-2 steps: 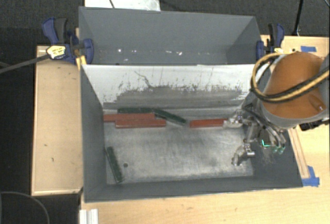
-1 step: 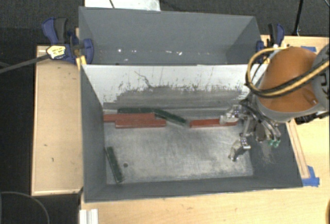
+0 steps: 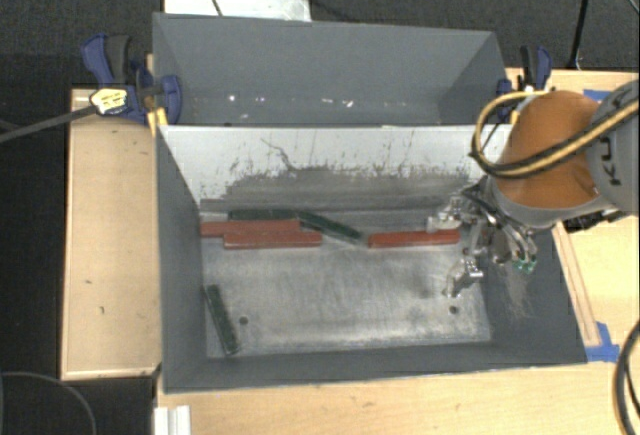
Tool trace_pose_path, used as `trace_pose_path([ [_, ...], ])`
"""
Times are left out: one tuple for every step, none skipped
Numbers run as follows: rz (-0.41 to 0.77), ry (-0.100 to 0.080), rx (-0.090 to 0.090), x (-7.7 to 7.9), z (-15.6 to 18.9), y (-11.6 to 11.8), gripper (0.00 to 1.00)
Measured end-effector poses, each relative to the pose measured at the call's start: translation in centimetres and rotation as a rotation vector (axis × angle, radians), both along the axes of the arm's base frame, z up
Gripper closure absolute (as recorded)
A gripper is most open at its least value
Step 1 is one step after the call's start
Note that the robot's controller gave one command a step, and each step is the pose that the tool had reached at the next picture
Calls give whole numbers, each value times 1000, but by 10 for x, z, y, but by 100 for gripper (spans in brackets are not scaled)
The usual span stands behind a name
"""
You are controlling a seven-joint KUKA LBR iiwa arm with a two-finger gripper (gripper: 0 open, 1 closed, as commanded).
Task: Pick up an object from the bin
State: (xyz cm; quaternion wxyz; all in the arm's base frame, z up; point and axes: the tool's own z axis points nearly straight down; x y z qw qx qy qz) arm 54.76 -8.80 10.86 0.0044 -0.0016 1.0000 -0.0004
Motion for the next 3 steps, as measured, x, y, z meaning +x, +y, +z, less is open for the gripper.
trace_pose_path([
  [51,6,-1,11,-10,25,0],
  [67,4,0,14,-9,36,0],
  [238,-5,4,8,-19,42,0],
])
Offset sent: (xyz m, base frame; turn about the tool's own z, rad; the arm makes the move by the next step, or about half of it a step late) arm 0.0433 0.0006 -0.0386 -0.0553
